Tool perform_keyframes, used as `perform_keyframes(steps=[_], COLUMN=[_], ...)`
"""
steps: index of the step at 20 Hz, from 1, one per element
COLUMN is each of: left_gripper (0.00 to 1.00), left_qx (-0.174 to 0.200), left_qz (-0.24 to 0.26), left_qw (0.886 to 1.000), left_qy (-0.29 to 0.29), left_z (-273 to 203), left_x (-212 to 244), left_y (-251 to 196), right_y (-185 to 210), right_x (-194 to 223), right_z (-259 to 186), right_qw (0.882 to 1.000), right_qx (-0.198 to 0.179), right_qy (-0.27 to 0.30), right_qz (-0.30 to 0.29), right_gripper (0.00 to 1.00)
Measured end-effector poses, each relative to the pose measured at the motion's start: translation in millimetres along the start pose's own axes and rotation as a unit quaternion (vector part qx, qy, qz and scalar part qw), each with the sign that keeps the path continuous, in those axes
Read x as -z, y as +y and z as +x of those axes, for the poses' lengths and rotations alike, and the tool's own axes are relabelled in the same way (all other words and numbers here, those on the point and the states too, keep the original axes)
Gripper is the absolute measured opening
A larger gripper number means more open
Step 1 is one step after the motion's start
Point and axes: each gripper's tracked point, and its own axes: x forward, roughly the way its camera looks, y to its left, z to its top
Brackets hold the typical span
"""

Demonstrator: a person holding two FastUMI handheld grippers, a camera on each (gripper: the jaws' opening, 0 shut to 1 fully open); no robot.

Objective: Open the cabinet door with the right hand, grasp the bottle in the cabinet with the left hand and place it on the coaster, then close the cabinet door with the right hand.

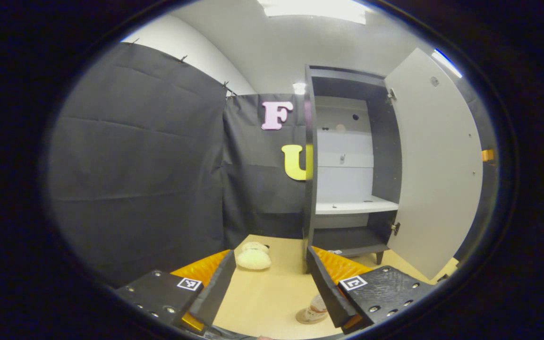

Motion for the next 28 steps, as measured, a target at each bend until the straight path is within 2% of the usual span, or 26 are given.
perform_keyframes(steps=[2, 6, 10, 17, 19, 20, 28], left_gripper=[0.88, 0.9, 0.9, 0.88, 0.88, 0.88, 0.88], left_qx=[-0.007, -0.01, -0.005, 0.011, 0.014, 0.014, 0.007], left_qz=[0.001, -0.009, -0.025, -0.049, -0.049, -0.047, -0.044], left_qw=[1.0, 1.0, 1.0, 0.999, 0.999, 0.999, 0.999], left_qy=[-0.007, -0.009, -0.003, 0.005, 0.002, 0.001, -0.006], left_z=[-0.9, 1.3, 10.8, 26.3, 27.7, 28.6, 25.3], left_x=[-3.1, 3.3, 13.6, 23.9, 23.3, 24.2, 22.7], left_y=[17.9, 43.8, 56.6, 67.6, 72.9, 75.2, 99.4], right_y=[13.8, 15.8, 29.3, 81.0, 95.2, 85.0, 143.6], right_x=[4.3, -0.1, 1.4, 3.8, 4.3, 1.3, 6.7], right_z=[-1.1, -3.8, -13.7, -32.8, -35.8, -34.8, -38.4], right_qw=[1.0, 0.999, 0.999, 1.0, 1.0, 1.0, 0.998], right_qx=[-0.004, 0.027, 0.028, -0.005, -0.012, -0.016, -0.064], right_qy=[0.004, -0.004, -0.001, -0.002, -0.004, -0.006, -0.002], right_qz=[-0.002, -0.039, -0.037, -0.03, -0.027, -0.026, -0.011], right_gripper=[0.94, 0.92, 0.91, 0.91, 0.91, 0.91, 0.91])
